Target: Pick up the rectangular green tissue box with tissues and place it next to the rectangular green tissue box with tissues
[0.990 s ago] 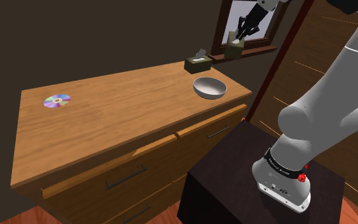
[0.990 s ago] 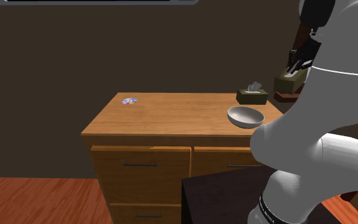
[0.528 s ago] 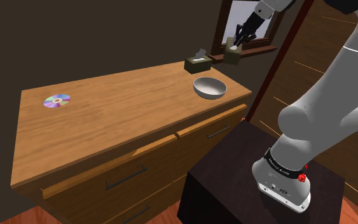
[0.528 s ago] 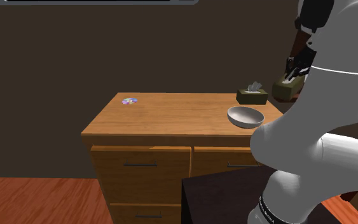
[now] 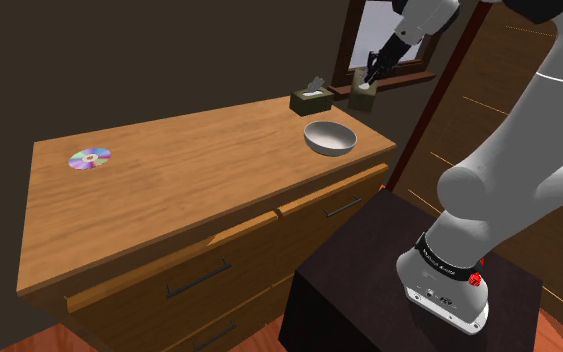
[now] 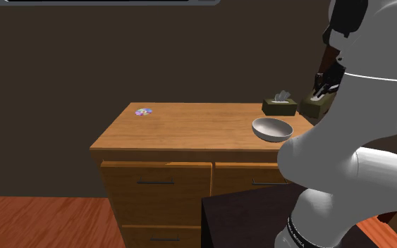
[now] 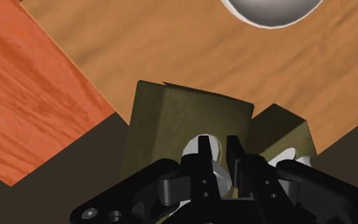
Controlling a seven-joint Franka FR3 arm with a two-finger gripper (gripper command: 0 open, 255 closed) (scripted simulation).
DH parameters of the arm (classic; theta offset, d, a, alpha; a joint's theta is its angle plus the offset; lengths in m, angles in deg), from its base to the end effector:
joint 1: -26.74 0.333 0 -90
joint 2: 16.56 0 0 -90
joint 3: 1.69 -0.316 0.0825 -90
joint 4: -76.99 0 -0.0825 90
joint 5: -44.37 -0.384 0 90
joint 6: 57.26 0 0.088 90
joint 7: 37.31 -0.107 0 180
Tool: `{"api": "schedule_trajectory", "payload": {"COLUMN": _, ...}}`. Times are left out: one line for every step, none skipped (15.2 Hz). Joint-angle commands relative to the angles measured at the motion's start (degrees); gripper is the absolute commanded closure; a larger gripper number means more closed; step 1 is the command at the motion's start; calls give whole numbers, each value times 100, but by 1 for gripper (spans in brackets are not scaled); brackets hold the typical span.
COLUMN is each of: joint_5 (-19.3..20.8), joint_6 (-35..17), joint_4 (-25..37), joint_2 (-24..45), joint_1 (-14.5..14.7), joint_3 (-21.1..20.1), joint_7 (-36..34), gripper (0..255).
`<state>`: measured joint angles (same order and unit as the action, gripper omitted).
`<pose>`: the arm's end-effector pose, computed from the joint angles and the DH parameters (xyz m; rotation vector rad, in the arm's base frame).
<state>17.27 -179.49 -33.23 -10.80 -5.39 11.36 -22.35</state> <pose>0.4366 -0.4064 0.4536 -2.6291 1.0466 -0.4192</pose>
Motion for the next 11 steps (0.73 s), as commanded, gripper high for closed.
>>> {"api": "schedule_trajectory", "payload": {"joint_5": -54, "joint_6": -131, "joint_4": -89, "joint_2": 54, "joint_1": 3, "joint_3": -9, "joint_7": 71, "gripper": 255}}
{"api": "schedule_trajectory", "payload": {"joint_5": -82, "joint_6": -193, "joint_4": -132, "joint_2": 80, "joint_1": 3, "joint_3": -14, "joint_7": 108, "gripper": 255}}
{"api": "schedule_trajectory", "payload": {"joint_5": -110, "joint_6": -254, "joint_4": -173, "joint_2": 108, "joint_1": 3, "joint_3": -18, "joint_7": 145, "gripper": 255}}
{"api": "schedule_trajectory", "payload": {"joint_5": -139, "joint_6": -315, "joint_4": -213, "joint_2": 136, "joint_1": 3, "joint_3": -23, "joint_7": 182, "gripper": 255}}
{"api": "schedule_trajectory", "payload": {"joint_5": -169, "joint_6": -375, "joint_4": -252, "joint_2": 166, "joint_1": 3, "joint_3": -28, "joint_7": 220, "gripper": 255}}
{"api": "schedule_trajectory", "payload": {"joint_5": -200, "joint_6": -435, "joint_4": -289, "joint_2": 197, "joint_1": 2, "joint_3": -33, "joint_7": 259, "gripper": 255}}
{"api": "schedule_trajectory", "payload": {"joint_5": -231, "joint_6": -494, "joint_4": -325, "joint_2": 228, "joint_1": 1, "joint_3": -38, "joint_7": 298, "gripper": 255}}
{"api": "schedule_trajectory", "payload": {"joint_5": -264, "joint_6": -553, "joint_4": -360, "joint_2": 261, "joint_1": 0, "joint_3": -44, "joint_7": 338, "gripper": 255}}
{"api": "schedule_trajectory", "payload": {"joint_5": -298, "joint_6": -612, "joint_4": -393, "joint_2": 295, "joint_1": -1, "joint_3": -50, "joint_7": 378, "gripper": 255}}
{"api": "schedule_trajectory", "payload": {"joint_5": -332, "joint_6": -670, "joint_4": -425, "joint_2": 330, "joint_1": -2, "joint_3": -57, "joint_7": 419, "gripper": 255}}
{"api": "schedule_trajectory", "payload": {"joint_5": -367, "joint_6": -727, "joint_4": -456, "joint_2": 366, "joint_1": -4, "joint_3": -64, "joint_7": 460, "gripper": 255}}
